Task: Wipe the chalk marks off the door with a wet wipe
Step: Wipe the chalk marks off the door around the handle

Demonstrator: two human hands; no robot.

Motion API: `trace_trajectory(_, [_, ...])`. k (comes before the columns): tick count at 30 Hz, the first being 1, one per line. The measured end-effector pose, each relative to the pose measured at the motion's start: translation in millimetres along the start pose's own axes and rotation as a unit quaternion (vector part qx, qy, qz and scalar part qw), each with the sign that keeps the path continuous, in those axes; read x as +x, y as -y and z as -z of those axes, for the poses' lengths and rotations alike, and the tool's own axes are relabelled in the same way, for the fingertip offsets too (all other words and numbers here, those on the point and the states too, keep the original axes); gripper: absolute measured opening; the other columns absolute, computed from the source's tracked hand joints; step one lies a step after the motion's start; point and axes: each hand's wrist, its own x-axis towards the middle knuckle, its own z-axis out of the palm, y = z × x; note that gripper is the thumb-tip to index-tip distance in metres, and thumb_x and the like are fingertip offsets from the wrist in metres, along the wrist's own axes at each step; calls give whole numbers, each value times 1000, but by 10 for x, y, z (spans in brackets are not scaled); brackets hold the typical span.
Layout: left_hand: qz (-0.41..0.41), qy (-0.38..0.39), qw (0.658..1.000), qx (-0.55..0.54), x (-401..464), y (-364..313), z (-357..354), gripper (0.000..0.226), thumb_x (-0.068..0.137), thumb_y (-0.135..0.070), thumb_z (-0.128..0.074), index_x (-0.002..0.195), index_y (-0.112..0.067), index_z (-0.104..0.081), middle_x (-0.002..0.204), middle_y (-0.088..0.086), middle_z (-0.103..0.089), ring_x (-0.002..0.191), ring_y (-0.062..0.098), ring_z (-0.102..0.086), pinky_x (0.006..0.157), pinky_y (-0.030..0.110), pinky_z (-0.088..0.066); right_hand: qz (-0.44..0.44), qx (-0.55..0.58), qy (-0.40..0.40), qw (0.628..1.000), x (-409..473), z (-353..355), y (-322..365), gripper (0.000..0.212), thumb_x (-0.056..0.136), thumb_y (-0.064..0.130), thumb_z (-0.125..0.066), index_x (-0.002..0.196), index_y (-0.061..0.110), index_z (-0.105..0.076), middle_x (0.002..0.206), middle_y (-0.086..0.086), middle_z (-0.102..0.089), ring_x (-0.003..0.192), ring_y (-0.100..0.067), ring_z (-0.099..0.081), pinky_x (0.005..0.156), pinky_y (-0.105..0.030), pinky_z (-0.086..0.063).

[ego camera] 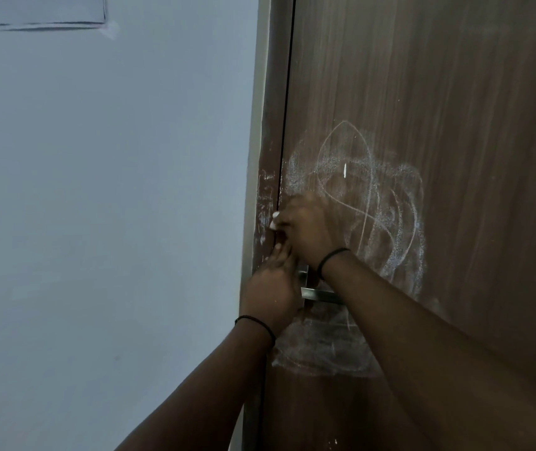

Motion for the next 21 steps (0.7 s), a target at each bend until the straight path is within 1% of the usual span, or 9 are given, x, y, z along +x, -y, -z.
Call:
trace_trajectory(1, [1, -3, 1000, -6, 0, -5, 5, 51, 88, -12, -45, 139, -13, -51, 147, 7, -49, 135, 24, -47, 98, 39, -51, 7, -17, 13, 1000, -58, -18, -2, 13, 89, 22, -69, 85, 19, -81, 87, 0, -74, 92, -22, -59, 86, -40, -45])
trace_trajectory(3, [1, -2, 1000, -7, -6, 3, -6, 54, 90, -11, -44, 143, -13, -47, 150, 6, -44, 138, 24, -43, 103, 38, -47, 1, -15, -18, 1000, -166, 13, -55, 11, 88, 23, -70, 85, 22, -81, 87, 3, -75, 92, -22, -59, 85, -38, -43])
trace_trajectory(7, [9, 16, 1000, 2, -19, 24, -44, 57, 95, -15, -45, 151, -18, -33, 157, 1, -32, 146, 19, -29, 114, 37, -37, -93, 22, -164, 982, -18, 179, -170, 8, 86, 23, -74, 81, 23, -80, 84, 5, -76, 91, -21, -61, 88, -42, -45])
trace_trajectory(10, [10, 25, 1000, 9, 7, 16, -21, 58, 94, -16, -46, 150, -17, -34, 157, 1, -33, 146, 19, -29, 113, 36, -36, -82, 20, -130, 988, 118, 176, -53, 9, 85, 22, -74, 80, 20, -80, 85, 2, -75, 88, -20, -60, 94, -45, -43])
trace_trajectory(12, [8, 29, 999, 21, 26, 21, -9, 58, 93, -15, -46, 150, -16, -35, 157, 2, -33, 146, 20, -29, 113, 35, -34, -58, 25, -90, 994, 38, 99, 9, 8, 85, 20, -75, 79, 18, -81, 84, -1, -74, 87, -20, -60, 93, -38, -41])
trace_trajectory(13, [9, 29, 999, 22, 28, 20, -9, 58, 93, -15, -46, 150, -16, -34, 157, 2, -33, 146, 20, -29, 113, 34, -33, -65, 17, -94, 993, -44, 90, -16, 8, 86, 22, -75, 81, 20, -81, 84, 0, -74, 88, -21, -60, 90, -34, -38])
trace_trajectory(17, [16, 31, 999, 30, 25, 15, -42, 57, 96, -19, -45, 151, -19, -32, 158, 0, -31, 146, 17, -27, 115, 34, -31, -149, -5, -150, 977, -275, 291, -289, 15, 91, 38, -68, 90, 28, -79, 86, 7, -74, 89, -20, -61, 85, -42, -45])
trace_trajectory(19, [22, 32, 999, 36, 38, 6, -57, 56, 96, -21, -44, 152, -20, -32, 158, -1, -31, 147, 16, -27, 115, 36, -33, -175, -10, -176, 969, -236, 365, -333, 14, 90, 35, -68, 88, 28, -79, 85, 6, -73, 88, -20, -60, 86, -42, -45])
trace_trajectory(21, [30, 31, 998, 45, 55, -15, -51, 55, 97, -23, -43, 151, -19, -33, 157, -1, -33, 146, 16, -28, 114, 36, -35, -166, -13, -165, 972, -219, 353, -258, 13, 91, 32, -68, 89, 26, -79, 86, 5, -73, 90, -19, -57, 86, -42, -45])
